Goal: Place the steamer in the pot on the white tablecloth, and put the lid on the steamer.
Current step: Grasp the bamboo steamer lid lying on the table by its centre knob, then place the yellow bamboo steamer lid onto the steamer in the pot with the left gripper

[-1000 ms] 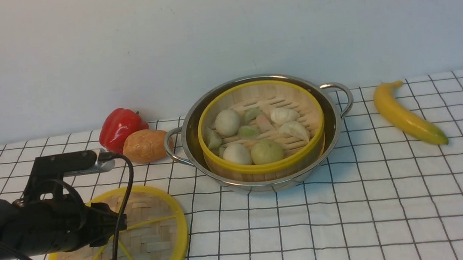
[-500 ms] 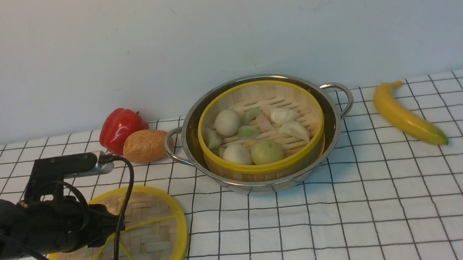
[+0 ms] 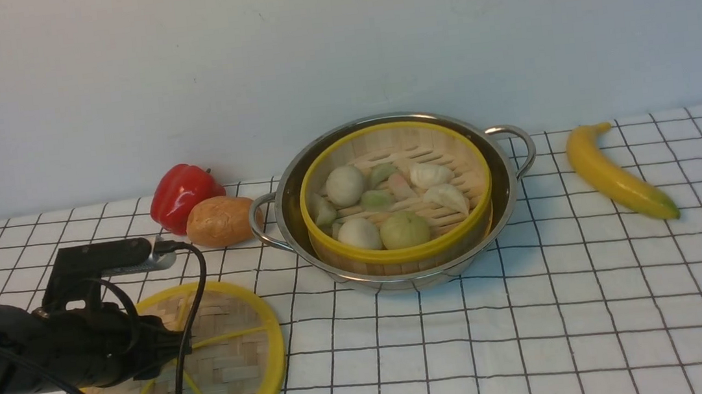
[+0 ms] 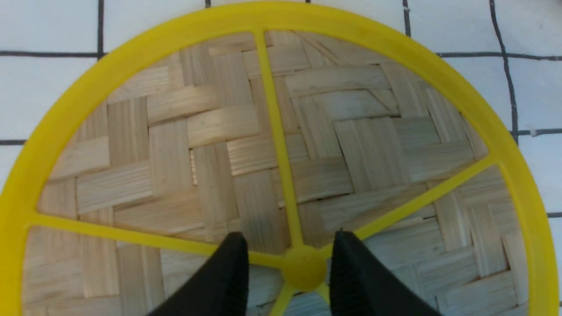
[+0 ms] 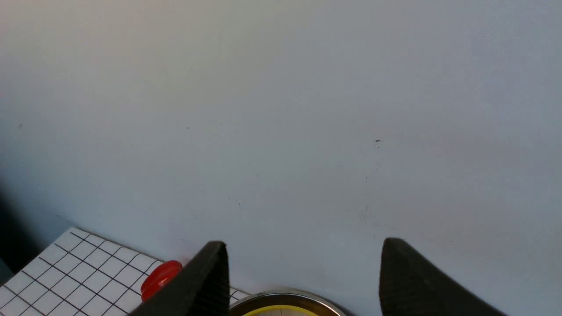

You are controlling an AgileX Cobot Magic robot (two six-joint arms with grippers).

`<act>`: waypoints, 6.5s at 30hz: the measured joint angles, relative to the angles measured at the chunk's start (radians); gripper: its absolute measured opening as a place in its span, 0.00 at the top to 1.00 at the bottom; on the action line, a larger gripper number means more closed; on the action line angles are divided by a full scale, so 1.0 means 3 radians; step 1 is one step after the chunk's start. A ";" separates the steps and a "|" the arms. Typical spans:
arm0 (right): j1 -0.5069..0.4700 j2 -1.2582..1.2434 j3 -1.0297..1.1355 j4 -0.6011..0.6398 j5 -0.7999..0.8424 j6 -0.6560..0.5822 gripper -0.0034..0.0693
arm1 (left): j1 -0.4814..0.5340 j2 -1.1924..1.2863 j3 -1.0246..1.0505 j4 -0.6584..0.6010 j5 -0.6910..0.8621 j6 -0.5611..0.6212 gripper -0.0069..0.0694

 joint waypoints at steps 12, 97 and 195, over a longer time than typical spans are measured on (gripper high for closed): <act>0.0000 -0.0203 0.0018 -0.0010 0.0000 0.0000 0.33 | 0.0000 0.0000 -0.0002 -0.0011 0.0000 -0.0001 0.80; 0.0000 -0.0468 0.0015 -0.0354 0.0001 -0.0058 0.33 | 0.0000 0.0203 -0.0169 0.0074 0.0142 0.0033 0.55; 0.0000 -0.0468 0.0015 -0.0449 0.0001 0.0001 0.33 | -0.1676 0.2043 -0.4177 0.2603 0.1570 -0.2667 0.76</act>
